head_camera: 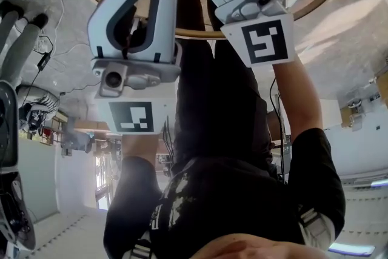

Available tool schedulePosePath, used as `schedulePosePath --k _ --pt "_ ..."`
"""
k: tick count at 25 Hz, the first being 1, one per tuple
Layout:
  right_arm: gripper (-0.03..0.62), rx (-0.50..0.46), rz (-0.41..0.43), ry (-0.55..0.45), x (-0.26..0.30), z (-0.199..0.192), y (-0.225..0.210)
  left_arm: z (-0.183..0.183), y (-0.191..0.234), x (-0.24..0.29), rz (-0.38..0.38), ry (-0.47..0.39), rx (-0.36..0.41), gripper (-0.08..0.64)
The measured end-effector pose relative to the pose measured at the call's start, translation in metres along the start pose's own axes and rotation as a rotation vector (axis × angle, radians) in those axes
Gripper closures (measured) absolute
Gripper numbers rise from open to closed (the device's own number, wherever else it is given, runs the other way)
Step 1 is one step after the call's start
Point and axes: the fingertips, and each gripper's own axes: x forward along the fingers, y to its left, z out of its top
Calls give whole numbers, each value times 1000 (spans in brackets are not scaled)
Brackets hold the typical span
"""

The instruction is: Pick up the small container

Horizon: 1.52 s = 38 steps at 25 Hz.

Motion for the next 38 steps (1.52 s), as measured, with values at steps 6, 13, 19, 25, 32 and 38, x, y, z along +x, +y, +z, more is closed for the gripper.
schedulePosePath --k 6,13,19,25,32,38 --pt "453 -8 -63 16 2 0 -5 4 -1 3 -6 2 14 552" --pt "456 18 -70 24 -2 9 -13 7 -3 7 -17 4 27 552" --pt "456 14 -71 33 -2 11 -12 8 -7 11 -30 7 36 552" --pt "455 5 -64 43 -18 40 -13 28 11 14 12 2 74 552" --pt "456 -11 -90 11 -48 105 -19 66 16 14 29 -14 80 552" --pt "456 0 -114 0 -77 160 -25 120 4 5 25 -26 97 552"
